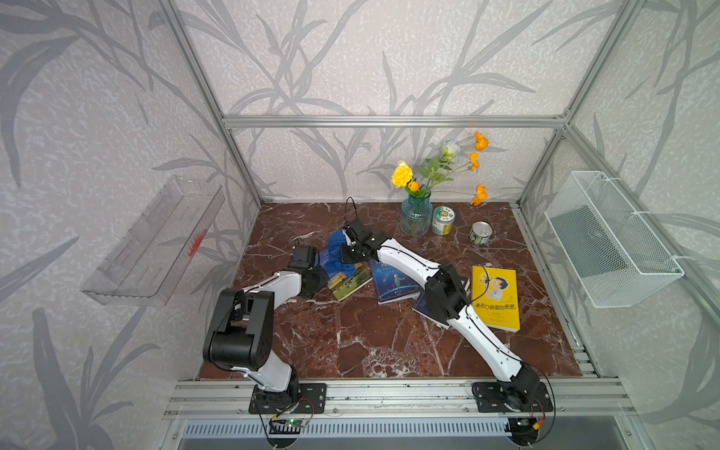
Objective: Wipe the cover of the book
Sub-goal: Wipe the dirt from the cover of the book.
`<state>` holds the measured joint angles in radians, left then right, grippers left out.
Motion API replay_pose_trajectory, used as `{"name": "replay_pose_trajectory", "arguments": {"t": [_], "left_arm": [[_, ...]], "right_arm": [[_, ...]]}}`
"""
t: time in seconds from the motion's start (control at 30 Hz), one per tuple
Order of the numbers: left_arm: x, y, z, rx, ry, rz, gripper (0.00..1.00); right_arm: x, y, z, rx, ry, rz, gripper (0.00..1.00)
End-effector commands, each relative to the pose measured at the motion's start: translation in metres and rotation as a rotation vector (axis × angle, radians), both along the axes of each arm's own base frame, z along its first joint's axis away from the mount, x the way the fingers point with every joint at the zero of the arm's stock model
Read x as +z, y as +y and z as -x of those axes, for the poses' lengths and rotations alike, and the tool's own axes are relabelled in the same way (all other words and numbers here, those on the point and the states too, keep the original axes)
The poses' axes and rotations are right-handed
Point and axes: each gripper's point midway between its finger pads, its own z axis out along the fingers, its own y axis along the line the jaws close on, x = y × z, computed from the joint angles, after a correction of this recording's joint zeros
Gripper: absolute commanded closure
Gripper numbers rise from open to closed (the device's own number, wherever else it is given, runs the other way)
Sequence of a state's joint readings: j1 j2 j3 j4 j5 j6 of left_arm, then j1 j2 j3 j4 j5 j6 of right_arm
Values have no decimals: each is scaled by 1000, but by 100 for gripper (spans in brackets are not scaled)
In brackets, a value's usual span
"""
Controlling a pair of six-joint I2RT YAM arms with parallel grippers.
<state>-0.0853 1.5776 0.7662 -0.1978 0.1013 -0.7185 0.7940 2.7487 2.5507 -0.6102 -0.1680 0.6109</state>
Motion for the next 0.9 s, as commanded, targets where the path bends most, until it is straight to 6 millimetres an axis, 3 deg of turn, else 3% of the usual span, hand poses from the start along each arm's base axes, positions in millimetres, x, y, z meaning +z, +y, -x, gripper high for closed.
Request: {"name": "replay_pose_trajectory", "arguments": {"t": [0.0,0.37,0.57,0.67,0.87], "left_arm": [[-9,8,21,25,68,-39,64],[-13,-3,13,-9,68,23,61],[-11,-1,13,-5,63,16,61],[-11,0,14,-2,62,13,60],[-10,-2,13,-8,59,16,60]], "right_arm": [[-36,-20,10,-6,66,105,92],[-47,-62,32,64,138,250,85],[-44,-95,25,41,116,361,82],[-42,-99,22,37,119,356,71],[-52,-89,35,111,161,339,63]]}}
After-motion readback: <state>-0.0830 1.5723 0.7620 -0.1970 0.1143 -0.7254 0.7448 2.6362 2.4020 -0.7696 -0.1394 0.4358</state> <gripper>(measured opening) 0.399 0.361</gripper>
